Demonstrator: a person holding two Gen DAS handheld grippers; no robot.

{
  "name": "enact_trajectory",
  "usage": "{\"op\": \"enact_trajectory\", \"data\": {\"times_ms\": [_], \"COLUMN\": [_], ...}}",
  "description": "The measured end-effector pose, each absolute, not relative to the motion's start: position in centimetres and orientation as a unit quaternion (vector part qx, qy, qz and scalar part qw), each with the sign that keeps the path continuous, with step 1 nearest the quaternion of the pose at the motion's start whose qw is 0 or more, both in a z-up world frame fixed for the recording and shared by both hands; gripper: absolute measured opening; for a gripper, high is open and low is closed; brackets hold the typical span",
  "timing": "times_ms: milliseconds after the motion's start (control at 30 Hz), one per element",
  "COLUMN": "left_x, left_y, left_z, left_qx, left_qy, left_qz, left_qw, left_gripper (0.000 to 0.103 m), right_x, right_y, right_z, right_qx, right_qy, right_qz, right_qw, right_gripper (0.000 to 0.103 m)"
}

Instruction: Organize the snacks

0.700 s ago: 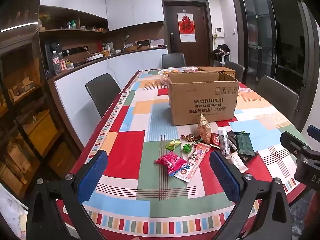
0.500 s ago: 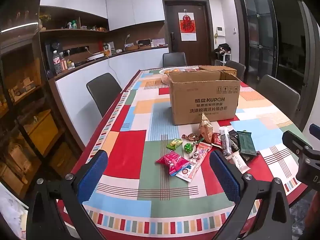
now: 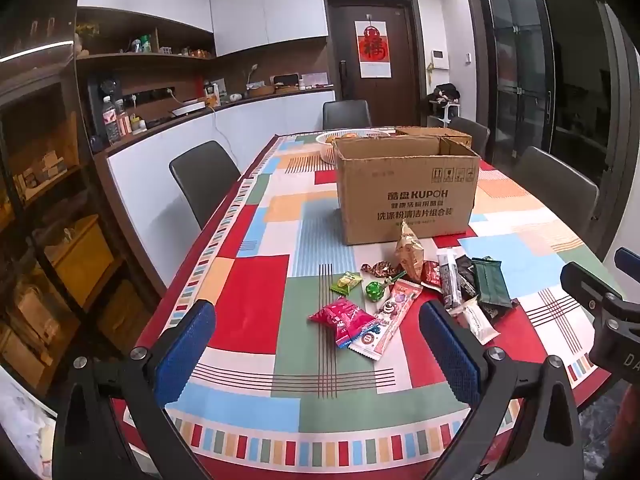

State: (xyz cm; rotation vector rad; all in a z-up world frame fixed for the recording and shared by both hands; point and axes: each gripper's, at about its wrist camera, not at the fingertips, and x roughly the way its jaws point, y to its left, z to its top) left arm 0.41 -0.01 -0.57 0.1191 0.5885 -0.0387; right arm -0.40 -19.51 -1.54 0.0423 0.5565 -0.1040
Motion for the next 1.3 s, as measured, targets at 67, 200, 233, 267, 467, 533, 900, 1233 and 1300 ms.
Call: {"op": "enact_trajectory", "data": {"times_ms": [67, 200, 233, 267, 467, 533, 900, 1233, 1300], "left_x": [0.42, 0.37, 0.29, 0.3, 0.16, 0.13, -0.12, 0.13, 0.15], "left_y": [-0.04, -0.05, -0.09, 0.0, 0.11, 0.14, 0.26, 0.34, 0.35], "left_z": [-0.66, -0.67, -0.68, -0.64, -0.46, -0.4, -0.14, -0.38, -0.4], "left_qx": [0.058, 0.056, 0.055, 0.054, 0.053, 0.053, 0.053, 0.054, 0.054], "left_qy": [0.291, 0.29, 0.288, 0.288, 0.285, 0.284, 0.281, 0.284, 0.284], "left_qz": [-0.02, -0.022, -0.023, -0.024, -0.023, -0.021, -0.022, -0.025, -0.025], "left_qw": [0.955, 0.955, 0.956, 0.956, 0.957, 0.957, 0.958, 0.957, 0.957], "left_gripper": [0.103, 0.103, 0.103, 0.103, 0.103, 0.103, 0.103, 0.103, 0.103], "right_x": [-0.47, -0.67, -0.73, -0.8, -0.85, -0.91, -0.76, -0.5, -0.43], "right_y": [-19.56, -19.72, -19.77, -19.83, -19.45, -19.43, -19.2, -19.15, -19.12], "right_z": [-1.46, -1.2, -1.11, -1.02, -1.04, -1.14, -1.49, -1.45, -1.57], "right_qx": [0.02, 0.02, 0.02, 0.02, 0.02, 0.02, 0.018, 0.016, 0.016], "right_qy": [0.275, 0.275, 0.275, 0.276, 0.275, 0.276, 0.28, 0.286, 0.288], "right_qz": [-0.051, -0.051, -0.051, -0.05, -0.05, -0.05, -0.045, -0.042, -0.041], "right_qw": [0.96, 0.96, 0.96, 0.96, 0.96, 0.96, 0.959, 0.957, 0.957], "right_gripper": [0.103, 0.103, 0.103, 0.103, 0.103, 0.103, 0.103, 0.103, 0.103]}}
